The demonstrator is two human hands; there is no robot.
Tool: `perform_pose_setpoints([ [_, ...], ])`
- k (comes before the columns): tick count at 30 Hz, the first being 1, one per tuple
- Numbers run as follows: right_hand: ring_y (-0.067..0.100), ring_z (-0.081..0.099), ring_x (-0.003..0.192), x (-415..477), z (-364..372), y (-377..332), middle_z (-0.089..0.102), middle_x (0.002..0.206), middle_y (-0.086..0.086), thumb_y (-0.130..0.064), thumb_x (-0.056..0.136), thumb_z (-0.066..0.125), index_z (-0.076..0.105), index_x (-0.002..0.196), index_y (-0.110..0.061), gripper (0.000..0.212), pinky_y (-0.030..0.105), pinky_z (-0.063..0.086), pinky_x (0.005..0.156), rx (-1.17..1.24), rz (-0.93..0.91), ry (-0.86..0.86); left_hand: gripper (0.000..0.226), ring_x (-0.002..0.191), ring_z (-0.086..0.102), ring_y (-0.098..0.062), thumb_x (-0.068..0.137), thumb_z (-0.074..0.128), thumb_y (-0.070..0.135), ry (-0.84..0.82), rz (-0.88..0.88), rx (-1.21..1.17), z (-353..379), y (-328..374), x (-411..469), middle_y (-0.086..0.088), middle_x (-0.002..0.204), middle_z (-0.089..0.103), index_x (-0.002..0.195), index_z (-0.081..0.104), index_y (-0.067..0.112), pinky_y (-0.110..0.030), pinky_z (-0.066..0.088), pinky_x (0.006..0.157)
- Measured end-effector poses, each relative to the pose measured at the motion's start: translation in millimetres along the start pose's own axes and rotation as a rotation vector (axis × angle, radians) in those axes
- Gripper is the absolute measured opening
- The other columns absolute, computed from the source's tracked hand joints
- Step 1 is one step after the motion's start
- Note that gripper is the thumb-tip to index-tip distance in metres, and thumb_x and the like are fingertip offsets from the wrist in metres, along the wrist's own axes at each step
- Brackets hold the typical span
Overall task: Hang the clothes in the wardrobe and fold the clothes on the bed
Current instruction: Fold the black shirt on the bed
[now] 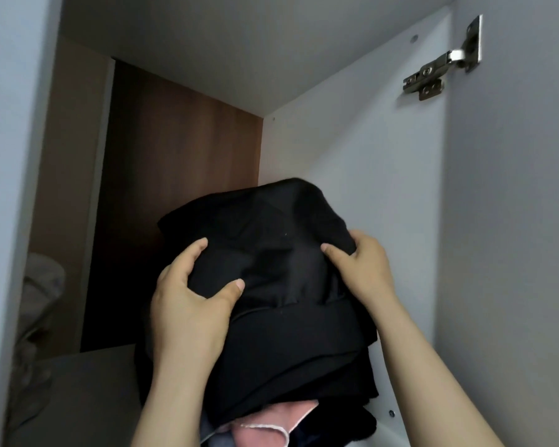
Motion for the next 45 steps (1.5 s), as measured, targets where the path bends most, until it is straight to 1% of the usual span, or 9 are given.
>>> perform_pose_setpoints([
  [7, 0.024, 0.065, 0.088, 45, 1, -24, 0.07, 0.091, -0.002, -0.041, 0.084, 0.065, 0.066, 0.096, -0.021, 0.024, 0.038, 0.053, 0.073, 0.032, -0.052, 0.155, 0.068, 0.12, 0.051, -0.007, 0.071, 0.083, 0.02, 0.089, 0.065, -0.134, 6, 13, 43, 0.012, 0.134, 0.052, 0.13, 0.054, 0.039, -0.025, 0.039, 0.101],
  [12, 0.029, 0.062, 0.108, 38, 74, 28, 0.068, 0.115, 0.011, -0.052, 0.084, 0.067, 0.065, 0.114, -0.012, 0.051, 0.04, 0.05, 0.093, -0.182, 0.225, -0.347, 0.074, 0.127, 0.048, -0.027, 0.074, 0.081, 0.026, -0.021, -0.229, 0.091, 12, -32, 51, -0.007, 0.144, 0.046, 0.14, 0.046, 0.025, -0.036, 0.039, 0.107],
  [14, 0.028, 0.061, 0.11, 35, 77, 33, 0.066, 0.117, 0.007, -0.054, 0.084, 0.065, 0.062, 0.115, -0.014, 0.051, 0.04, 0.049, 0.094, -0.172, 0.243, -0.374, 0.078, 0.125, 0.049, -0.028, 0.073, 0.081, 0.032, -0.062, -0.269, 0.115, 8, -39, 44, -0.008, 0.145, 0.043, 0.141, 0.045, 0.026, -0.035, 0.039, 0.105],
  [21, 0.026, 0.055, 0.118, 26, 38, -1, 0.056, 0.129, 0.009, -0.041, 0.084, 0.07, 0.046, 0.137, -0.013, 0.066, 0.037, 0.047, 0.095, -0.186, 0.063, -0.151, 0.043, 0.122, 0.047, -0.012, 0.077, 0.074, 0.04, 0.052, -0.017, 0.097, -2, 5, 12, -0.001, 0.138, 0.048, 0.115, 0.066, 0.025, -0.018, 0.029, 0.095],
  [24, 0.018, 0.057, 0.11, 8, 10, -17, 0.059, 0.123, 0.003, -0.038, 0.085, 0.069, 0.052, 0.134, -0.018, 0.056, 0.035, 0.048, 0.093, -0.107, -0.02, -0.042, 0.042, 0.113, 0.049, -0.008, 0.075, 0.075, 0.04, 0.056, 0.041, 0.082, -4, 20, 0, 0.008, 0.126, 0.056, 0.113, 0.066, 0.026, -0.021, 0.034, 0.093],
  [29, 0.01, 0.057, 0.103, -30, -31, -36, 0.061, 0.117, -0.005, -0.036, 0.086, 0.067, 0.055, 0.128, -0.023, 0.046, 0.029, 0.047, 0.088, -0.183, -0.102, 0.04, 0.042, 0.12, 0.05, -0.018, 0.073, 0.075, 0.03, 0.034, 0.11, 0.078, 0, 46, -32, 0.016, 0.114, 0.051, 0.114, 0.065, 0.028, -0.037, 0.039, 0.104],
  [34, 0.007, 0.056, 0.098, -73, -73, -53, 0.061, 0.113, -0.008, -0.033, 0.087, 0.065, 0.056, 0.127, -0.026, 0.042, 0.03, 0.048, 0.088, -0.271, -0.101, 0.1, 0.037, 0.134, 0.038, -0.018, 0.075, 0.075, 0.025, -0.056, 0.16, 0.07, 8, 68, -60, 0.012, 0.125, 0.057, 0.111, 0.066, 0.028, -0.053, 0.023, 0.113],
  [39, 0.005, 0.056, 0.096, -132, -122, -84, 0.061, 0.111, -0.009, -0.032, 0.087, 0.065, 0.057, 0.127, -0.025, 0.041, 0.029, 0.048, 0.088, -0.43, -0.093, 0.192, 0.04, 0.131, 0.04, -0.02, 0.076, 0.074, 0.022, -0.211, 0.169, -0.038, 6, 84, -90, 0.009, 0.123, 0.058, 0.115, 0.065, 0.026, -0.054, 0.027, 0.11],
  [45, 0.005, 0.057, 0.099, -220, -172, -130, 0.061, 0.109, -0.01, -0.03, 0.087, 0.064, 0.057, 0.127, -0.023, 0.041, 0.031, 0.049, 0.09, -0.648, -0.046, 0.272, 0.044, 0.118, 0.049, -0.014, 0.077, 0.072, 0.02, -0.432, 0.213, -0.223, -15, 90, -131, 0.008, 0.121, 0.058, 0.12, 0.063, 0.022, -0.038, 0.039, 0.104],
])
Point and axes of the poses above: each hand's wrist, its own x-axis towards the middle knuckle, its own z-axis out of the palm, y = z × x, the point moved 7 cm from there along x, towards the middle knuckle
